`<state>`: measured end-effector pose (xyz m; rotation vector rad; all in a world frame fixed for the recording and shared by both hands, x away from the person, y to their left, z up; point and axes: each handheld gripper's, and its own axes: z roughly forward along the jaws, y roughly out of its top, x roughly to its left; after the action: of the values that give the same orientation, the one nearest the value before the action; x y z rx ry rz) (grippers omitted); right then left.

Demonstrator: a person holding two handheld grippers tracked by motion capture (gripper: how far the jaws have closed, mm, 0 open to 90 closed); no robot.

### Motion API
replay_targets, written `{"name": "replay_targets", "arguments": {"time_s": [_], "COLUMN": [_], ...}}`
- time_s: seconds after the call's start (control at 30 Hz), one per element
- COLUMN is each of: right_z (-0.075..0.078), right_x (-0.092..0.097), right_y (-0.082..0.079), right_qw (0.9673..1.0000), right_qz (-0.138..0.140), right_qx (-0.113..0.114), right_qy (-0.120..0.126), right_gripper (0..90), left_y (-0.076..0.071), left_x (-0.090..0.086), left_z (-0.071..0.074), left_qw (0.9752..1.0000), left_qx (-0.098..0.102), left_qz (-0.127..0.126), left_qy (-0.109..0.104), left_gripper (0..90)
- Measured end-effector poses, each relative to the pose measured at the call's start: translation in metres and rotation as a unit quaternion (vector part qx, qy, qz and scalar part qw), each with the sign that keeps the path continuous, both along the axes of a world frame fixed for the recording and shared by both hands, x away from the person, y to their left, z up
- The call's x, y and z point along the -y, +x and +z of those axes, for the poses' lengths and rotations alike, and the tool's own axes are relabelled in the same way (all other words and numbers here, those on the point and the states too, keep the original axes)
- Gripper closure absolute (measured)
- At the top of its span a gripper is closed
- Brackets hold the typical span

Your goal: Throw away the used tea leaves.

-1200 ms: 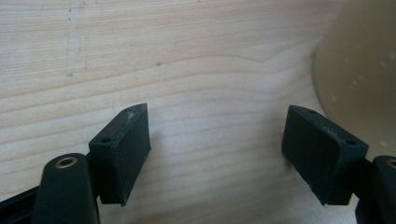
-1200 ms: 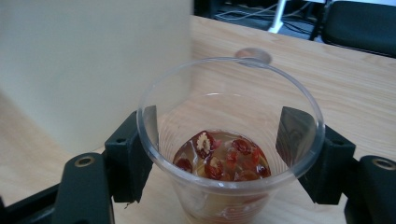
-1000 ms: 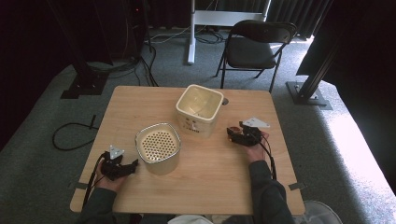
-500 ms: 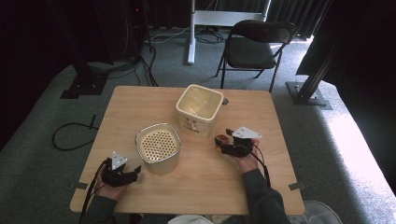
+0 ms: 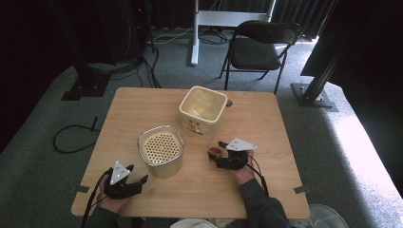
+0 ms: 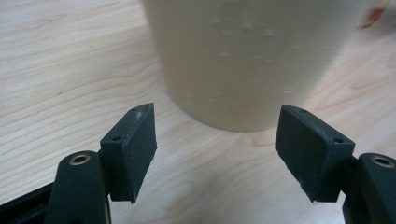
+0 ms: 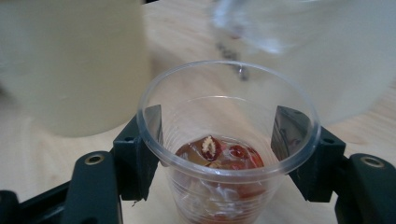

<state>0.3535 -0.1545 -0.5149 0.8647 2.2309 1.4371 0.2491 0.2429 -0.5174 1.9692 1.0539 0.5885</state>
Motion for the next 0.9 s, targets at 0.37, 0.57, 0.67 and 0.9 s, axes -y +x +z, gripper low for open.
{"name": "replay_targets", "arguments": {"time_s": [0.37,0.57,0.67,0.9], "right_z": [-0.004,-0.005,-0.005,-0.006], "right_x": [-0.029,-0.045,-0.052,-0.054], "right_y": [-0.038,-0.052,-0.057,-0.059], "right_qw": [0.997,0.9932,0.9912,0.9894], "right_qz": [0.077,0.117,0.132,0.144], "right_qx": [0.0,0.001,0.004,-0.004], "right_qy": [-0.004,-0.001,-0.004,-0.015], "right_gripper": [33.0,32.3,31.1,21.0], "left_y": [-0.026,-0.026,-0.026,-0.024], "left_x": [0.024,0.028,0.03,0.039], "left_z": [0.004,0.004,0.003,0.003], "left_qw": [0.9984,0.9972,0.9968,0.9953], "left_qx": [0.015,0.017,0.017,0.015], "left_qz": [-0.055,-0.073,-0.077,-0.094], "left_qy": [-0.009,-0.011,-0.012,-0.013], "left_gripper": [34.6,35.2,35.4,35.3]}}
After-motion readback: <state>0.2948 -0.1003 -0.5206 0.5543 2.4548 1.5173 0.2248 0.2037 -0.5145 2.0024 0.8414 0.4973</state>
